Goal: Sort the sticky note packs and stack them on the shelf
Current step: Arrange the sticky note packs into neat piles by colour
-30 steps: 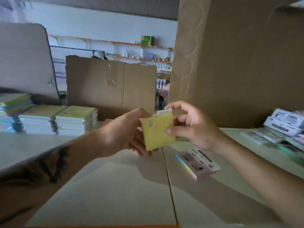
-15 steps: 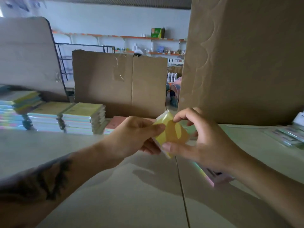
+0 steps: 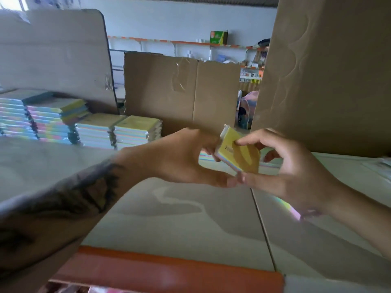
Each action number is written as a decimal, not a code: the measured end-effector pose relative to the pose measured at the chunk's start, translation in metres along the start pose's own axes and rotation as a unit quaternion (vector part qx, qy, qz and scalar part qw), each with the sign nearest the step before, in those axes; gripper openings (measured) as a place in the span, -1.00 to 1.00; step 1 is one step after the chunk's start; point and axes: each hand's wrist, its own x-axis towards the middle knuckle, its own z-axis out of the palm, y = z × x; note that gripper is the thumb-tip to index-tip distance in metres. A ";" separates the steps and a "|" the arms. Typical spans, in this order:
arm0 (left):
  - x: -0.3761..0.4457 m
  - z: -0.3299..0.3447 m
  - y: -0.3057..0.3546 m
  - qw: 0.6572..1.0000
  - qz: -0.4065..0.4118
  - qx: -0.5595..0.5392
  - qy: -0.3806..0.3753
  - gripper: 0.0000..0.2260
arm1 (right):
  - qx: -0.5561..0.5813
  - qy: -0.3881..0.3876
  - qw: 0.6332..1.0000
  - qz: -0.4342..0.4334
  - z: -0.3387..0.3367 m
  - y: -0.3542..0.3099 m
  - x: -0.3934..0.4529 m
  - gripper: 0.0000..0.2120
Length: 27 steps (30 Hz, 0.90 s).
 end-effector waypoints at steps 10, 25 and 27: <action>-0.102 -0.053 -0.064 0.967 -0.125 0.186 -0.123 -0.19 | -0.033 -0.106 0.994 -0.001 0.052 -0.062 0.084 -0.55; -0.168 -0.061 -0.161 0.966 -0.171 0.159 -0.109 -0.15 | -0.023 -0.097 0.989 0.106 0.140 -0.077 0.210 -0.66; -0.168 -0.062 -0.161 0.967 -0.168 0.159 -0.111 -0.16 | -0.003 -0.101 0.990 0.097 0.143 -0.076 0.209 -0.66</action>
